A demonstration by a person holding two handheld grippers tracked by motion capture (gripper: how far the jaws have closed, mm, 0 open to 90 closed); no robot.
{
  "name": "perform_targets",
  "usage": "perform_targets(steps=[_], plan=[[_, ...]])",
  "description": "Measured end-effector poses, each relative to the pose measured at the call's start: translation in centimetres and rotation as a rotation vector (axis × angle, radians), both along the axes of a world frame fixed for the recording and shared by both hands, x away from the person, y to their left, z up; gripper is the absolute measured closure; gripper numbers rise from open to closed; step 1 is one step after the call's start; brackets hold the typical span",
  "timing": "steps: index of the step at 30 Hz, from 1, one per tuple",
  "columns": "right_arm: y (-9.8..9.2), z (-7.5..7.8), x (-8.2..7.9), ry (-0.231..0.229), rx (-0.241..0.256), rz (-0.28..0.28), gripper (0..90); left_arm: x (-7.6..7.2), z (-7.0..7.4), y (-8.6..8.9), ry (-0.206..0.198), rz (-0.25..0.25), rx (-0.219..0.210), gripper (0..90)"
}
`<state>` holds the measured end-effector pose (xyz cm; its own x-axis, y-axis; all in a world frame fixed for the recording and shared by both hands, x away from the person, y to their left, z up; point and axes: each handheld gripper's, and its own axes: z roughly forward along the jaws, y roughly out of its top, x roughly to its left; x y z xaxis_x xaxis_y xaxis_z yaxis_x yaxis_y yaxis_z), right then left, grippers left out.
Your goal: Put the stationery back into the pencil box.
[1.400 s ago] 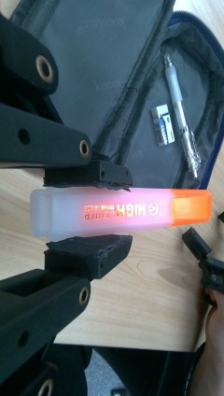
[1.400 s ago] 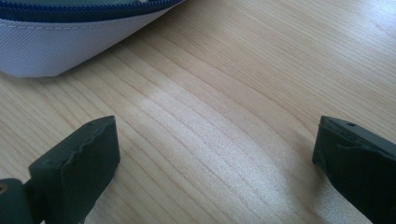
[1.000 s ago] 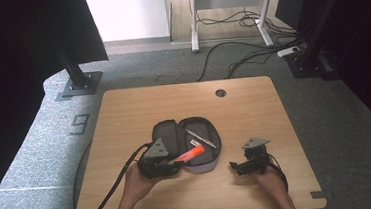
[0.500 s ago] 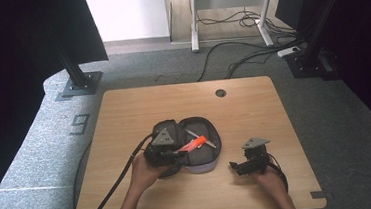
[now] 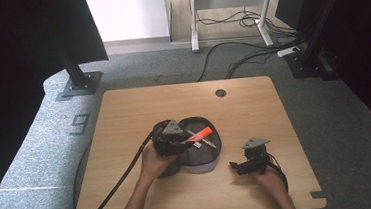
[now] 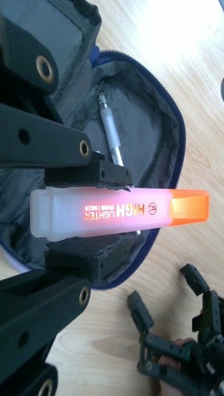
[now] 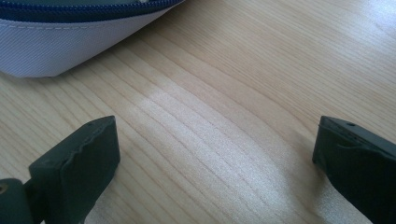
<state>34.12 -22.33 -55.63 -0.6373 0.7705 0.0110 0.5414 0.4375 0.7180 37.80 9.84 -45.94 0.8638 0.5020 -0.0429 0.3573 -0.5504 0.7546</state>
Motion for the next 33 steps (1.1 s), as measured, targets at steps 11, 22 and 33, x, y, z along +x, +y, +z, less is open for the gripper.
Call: perform_targets(steps=[11,22,33], plan=[[0.0,0.0,0.0,-0.001,-0.001,-0.001,0.3,1.4,-2.4,-1.1,0.026,0.018,0.021,66.6],[0.0,0.0,0.0,0.000,-0.001,0.001,0.3,1.8,-4.4,-1.9,0.072,0.010,0.078,66.4],[0.0,0.0,0.0,0.000,-0.001,0.001,0.3,1.3,-3.5,-1.6,0.049,0.002,0.083,56.7]])
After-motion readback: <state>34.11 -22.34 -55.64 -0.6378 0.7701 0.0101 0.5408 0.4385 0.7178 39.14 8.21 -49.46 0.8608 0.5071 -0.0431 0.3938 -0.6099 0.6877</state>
